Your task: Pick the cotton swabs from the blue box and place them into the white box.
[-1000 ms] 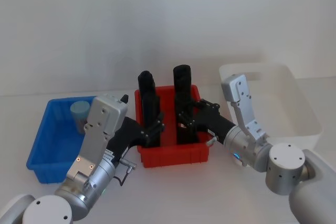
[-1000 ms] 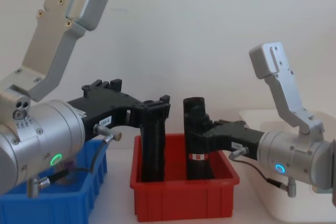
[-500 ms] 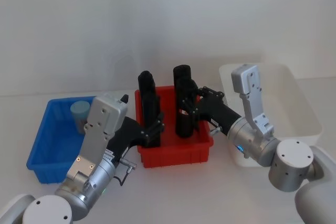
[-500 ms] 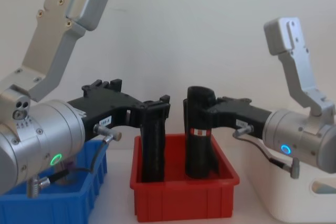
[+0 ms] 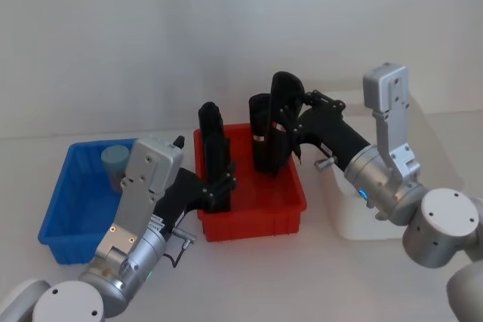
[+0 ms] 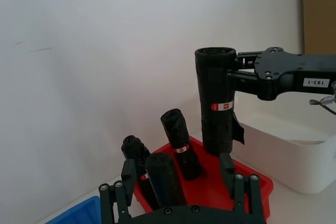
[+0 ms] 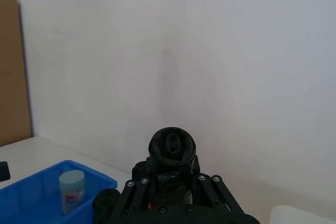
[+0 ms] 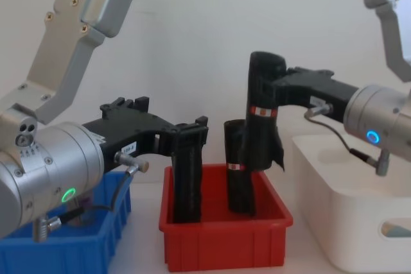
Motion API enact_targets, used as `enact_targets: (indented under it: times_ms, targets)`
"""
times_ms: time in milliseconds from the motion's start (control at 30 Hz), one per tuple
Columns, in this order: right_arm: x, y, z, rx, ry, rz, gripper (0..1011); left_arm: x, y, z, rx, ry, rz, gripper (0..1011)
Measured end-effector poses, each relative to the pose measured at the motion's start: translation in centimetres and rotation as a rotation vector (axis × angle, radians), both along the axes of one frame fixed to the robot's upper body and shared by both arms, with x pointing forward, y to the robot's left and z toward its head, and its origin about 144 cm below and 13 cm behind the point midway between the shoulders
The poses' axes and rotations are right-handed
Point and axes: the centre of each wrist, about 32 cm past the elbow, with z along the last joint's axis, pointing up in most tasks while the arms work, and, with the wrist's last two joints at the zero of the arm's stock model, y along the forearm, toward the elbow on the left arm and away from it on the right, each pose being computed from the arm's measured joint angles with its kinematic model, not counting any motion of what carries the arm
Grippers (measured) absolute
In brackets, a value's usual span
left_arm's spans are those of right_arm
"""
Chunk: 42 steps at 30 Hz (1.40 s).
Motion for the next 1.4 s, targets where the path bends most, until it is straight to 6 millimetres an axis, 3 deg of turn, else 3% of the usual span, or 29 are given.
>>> enact_targets:
  times_ms: [533,1200,1300,1400]
  targets:
    - [-2.6,-2.7,3.5,0.002,-0.034,-0.195,332,0.0,0.0,0.0,0.000,0.000,0.000,1004]
    - [-4.3,-5.6,3.5,-0.025,0.039,-0.309,332,0.0,0.0,0.0,0.000,0.000,0.000,1004]
    - [-4.4,-5.7,3.1,-0.029,0.050,-0.302,370,0.0,0.0,0.0,0.000,0.000,0.000,1004]
    - [-4.3,-5.7,2.8,-0.032,0.061,-0.296,487,0.0,0.0,0.0,0.000,0.000,0.000,1004]
